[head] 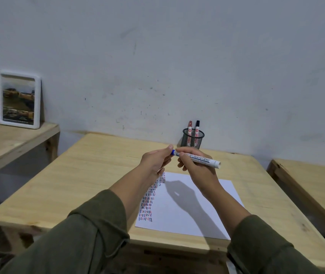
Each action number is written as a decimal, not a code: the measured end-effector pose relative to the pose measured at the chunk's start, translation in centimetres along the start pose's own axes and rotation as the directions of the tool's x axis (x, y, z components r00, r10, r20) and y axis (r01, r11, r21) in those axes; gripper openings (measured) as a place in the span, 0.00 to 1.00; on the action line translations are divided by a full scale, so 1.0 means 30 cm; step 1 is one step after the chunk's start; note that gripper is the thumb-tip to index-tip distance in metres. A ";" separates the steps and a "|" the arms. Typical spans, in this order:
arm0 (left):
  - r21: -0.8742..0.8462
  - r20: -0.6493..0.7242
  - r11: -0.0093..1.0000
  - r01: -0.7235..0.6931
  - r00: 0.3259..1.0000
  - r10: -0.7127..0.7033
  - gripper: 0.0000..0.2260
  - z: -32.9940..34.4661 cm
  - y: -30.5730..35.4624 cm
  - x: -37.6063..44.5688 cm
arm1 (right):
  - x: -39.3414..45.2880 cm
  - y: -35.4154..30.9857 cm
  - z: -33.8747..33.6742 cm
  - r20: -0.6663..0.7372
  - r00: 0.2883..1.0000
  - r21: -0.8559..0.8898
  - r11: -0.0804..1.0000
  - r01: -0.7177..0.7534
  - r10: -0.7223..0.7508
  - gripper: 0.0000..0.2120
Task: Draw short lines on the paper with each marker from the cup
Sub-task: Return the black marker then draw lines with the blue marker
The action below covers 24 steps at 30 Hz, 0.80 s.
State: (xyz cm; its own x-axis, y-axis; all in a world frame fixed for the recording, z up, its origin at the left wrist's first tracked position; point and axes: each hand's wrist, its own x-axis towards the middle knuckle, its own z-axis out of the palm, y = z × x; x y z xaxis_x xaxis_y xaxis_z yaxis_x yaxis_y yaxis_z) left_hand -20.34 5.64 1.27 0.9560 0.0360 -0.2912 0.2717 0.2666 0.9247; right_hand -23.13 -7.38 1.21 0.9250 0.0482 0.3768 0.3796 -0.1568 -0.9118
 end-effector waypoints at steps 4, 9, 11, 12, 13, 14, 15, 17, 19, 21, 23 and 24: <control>-0.199 0.002 0.980 -0.009 1.000 0.010 0.04 0.030 -0.011 -0.021 | -0.010 0.009 0.027 -0.064 0.997 0.107 0.994 -0.037 0.044 0.11; -0.324 -0.013 0.945 -0.052 0.999 0.051 0.03 0.054 -0.076 -0.023 | -0.032 0.024 0.060 -0.073 0.965 0.480 0.857 -0.189 0.253 0.09; -0.282 -0.022 0.956 -0.075 0.997 0.072 0.04 0.048 -0.089 -0.019 | -0.044 0.025 0.056 -0.026 0.967 0.516 0.832 -0.205 0.255 0.09; -0.262 -0.034 0.960 -0.095 0.995 0.089 0.04 0.046 -0.089 -0.016 | -0.046 0.024 0.053 -0.002 0.968 0.516 0.830 -0.214 0.251 0.09; -0.240 -0.046 0.964 -0.114 0.993 0.106 0.05 0.046 -0.084 -0.014 | -0.046 0.023 0.049 0.023 0.969 0.512 0.829 -0.224 0.247 0.09; -0.216 -0.050 0.968 -0.129 0.991 0.121 0.05 0.046 -0.076 -0.014 | -0.045 0.020 0.043 0.050 0.969 0.503 0.832 -0.233 0.241 0.09; -0.199 -0.051 0.970 -0.142 0.990 0.134 0.05 0.046 -0.065 -0.014 | -0.041 0.014 0.035 0.079 0.969 0.493 0.836 -0.240 0.232 0.08; -0.210 -0.079 0.963 -0.168 0.985 0.155 0.06 0.043 -0.036 -0.003 | -0.033 0.006 0.008 0.136 0.966 0.509 0.821 -0.257 0.218 0.09; -0.228 -0.124 0.953 -0.200 0.977 0.175 0.06 0.031 0.000 0.016 | -0.017 0.002 -0.030 0.215 0.953 0.550 0.779 -0.300 0.215 0.20; -0.189 -0.113 0.958 -0.217 0.974 0.199 0.08 0.021 0.030 0.039 | 0.007 -0.004 -0.067 0.313 0.926 0.558 0.748 -0.360 0.213 0.27; -0.120 -0.041 0.969 -0.217 0.976 0.213 0.09 0.026 0.056 0.062 | 0.041 -0.006 -0.095 0.359 0.903 0.517 0.756 -0.401 0.234 0.23; -0.081 0.000 0.971 -0.227 0.974 0.228 0.10 0.034 0.068 0.077 | 0.065 -0.004 -0.102 0.348 0.904 0.466 0.791 -0.396 0.248 0.19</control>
State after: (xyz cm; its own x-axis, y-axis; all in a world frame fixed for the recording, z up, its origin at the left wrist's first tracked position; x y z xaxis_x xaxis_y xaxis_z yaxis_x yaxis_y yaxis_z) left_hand -17.48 5.27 2.73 0.9928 0.0953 -0.0729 0.0378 0.3283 0.9438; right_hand -21.43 -10.30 2.54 0.9358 0.3478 0.0580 -0.0591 0.3169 -0.9466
